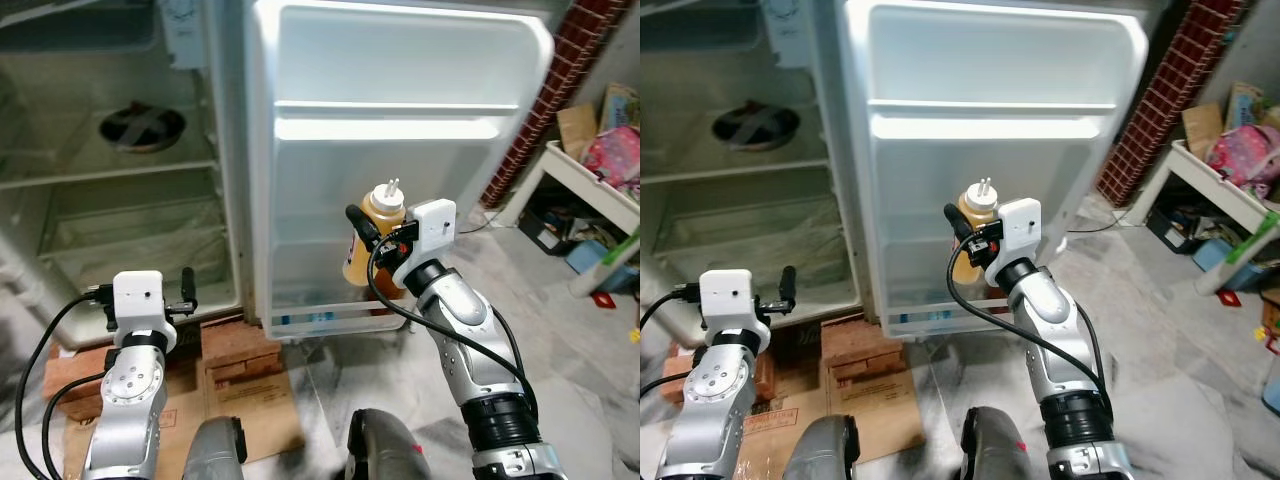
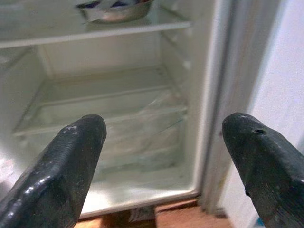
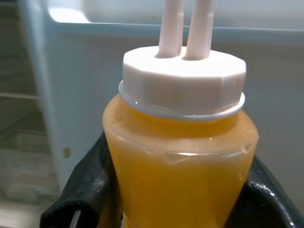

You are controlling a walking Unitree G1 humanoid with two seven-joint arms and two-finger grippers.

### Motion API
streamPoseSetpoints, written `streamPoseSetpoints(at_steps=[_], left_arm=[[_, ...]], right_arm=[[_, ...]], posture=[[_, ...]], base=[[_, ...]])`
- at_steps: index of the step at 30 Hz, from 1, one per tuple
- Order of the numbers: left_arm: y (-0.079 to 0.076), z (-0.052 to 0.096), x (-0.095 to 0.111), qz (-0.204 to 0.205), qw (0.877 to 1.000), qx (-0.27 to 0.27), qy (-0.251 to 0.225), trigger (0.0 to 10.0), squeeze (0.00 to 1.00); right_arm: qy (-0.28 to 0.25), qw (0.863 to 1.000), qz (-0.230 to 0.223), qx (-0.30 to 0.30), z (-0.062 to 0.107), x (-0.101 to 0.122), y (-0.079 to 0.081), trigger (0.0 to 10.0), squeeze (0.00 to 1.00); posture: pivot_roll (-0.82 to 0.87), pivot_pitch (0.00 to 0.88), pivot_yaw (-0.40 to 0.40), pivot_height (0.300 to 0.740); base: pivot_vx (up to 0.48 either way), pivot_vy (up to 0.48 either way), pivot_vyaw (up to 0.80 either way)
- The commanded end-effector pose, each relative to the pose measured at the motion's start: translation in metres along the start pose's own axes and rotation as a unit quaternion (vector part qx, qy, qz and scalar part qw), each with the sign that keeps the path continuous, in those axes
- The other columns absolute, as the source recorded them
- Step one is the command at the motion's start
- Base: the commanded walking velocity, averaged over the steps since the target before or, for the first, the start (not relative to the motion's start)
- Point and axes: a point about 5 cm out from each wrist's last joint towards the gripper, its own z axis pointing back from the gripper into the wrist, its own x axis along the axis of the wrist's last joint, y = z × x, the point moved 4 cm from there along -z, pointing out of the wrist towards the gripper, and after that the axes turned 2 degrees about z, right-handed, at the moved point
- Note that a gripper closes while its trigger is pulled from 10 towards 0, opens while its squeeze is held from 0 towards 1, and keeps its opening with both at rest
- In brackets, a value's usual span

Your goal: Restocking fridge

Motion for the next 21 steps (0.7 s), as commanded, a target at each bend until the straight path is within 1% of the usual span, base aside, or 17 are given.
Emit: streamPoseSetpoints(at_steps=[1, 12, 13, 14, 16, 17, 21], left_arm=[[0.0007, 0.0001, 0.0, 0.001, 1.0, -0.004, 0.001, 10.0, 0.0], [-0.0007, 0.0012, -0.0003, 0.001, 1.0, -0.008, -0.001, 10.0, 0.0], [-0.0007, 0.0013, -0.0003, 0.001, 1.0, -0.008, -0.001, 10.0, 0.0], [-0.0007, 0.0013, -0.0003, 0.001, 1.0, -0.008, -0.001, 10.0, 0.0], [0.0005, 0.0014, -0.0002, -0.003, 1.0, -0.002, 0.0, 10.0, 0.0], [0.0005, 0.0014, -0.0002, -0.003, 1.0, -0.002, 0.0, 10.0, 0.0], [0.0007, 0.0008, -0.0002, -0.002, 1.0, 0.0, 0.002, 10.0, 0.0]], right_arm=[[-0.014, 1.0, 0.004, 0.006, -0.0022, 0.0066, 0.0021, 10.0, 0.0], [-0.01, 1.0, 0.008, 0.01, -0.0038, 0.0058, 0.003, 10.0, 0.0], [-0.009, 1.0, 0.007, 0.011, -0.0042, 0.0053, 0.0034, 10.0, 0.0], [-0.009, 1.0, 0.007, 0.011, -0.0042, 0.0053, 0.0034, 10.0, 0.0], [-0.009, 1.0, 0.007, 0.013, -0.0046, 0.0048, 0.0041, 10.0, 0.0], [-0.009, 1.0, 0.007, 0.013, -0.0046, 0.0048, 0.0041, 10.0, 0.0], [-0.008, 1.0, 0.006, 0.015, -0.005, 0.0041, 0.0049, 10.0, 0.0]], posture=[[0.05, 0.0, -0.081, 0.631], [0.05, 0.0, -0.085, 0.631], [0.05, 0.0, -0.085, 0.621], [0.05, 0.0, -0.085, 0.621], [0.06, 0.0, -0.086, 0.601], [0.06, 0.0, -0.086, 0.601], [0.05, 0.0, -0.085, 0.576]], base=[[0.0, 0.0, 0.0], [0.0, 0.0, 0.0], [0.0, 0.0, 0.0], [0.0, 0.0, 0.0], [0.0, 0.0, 0.0], [0.0, 0.0, 0.0], [0.0, 0.0, 0.0]])
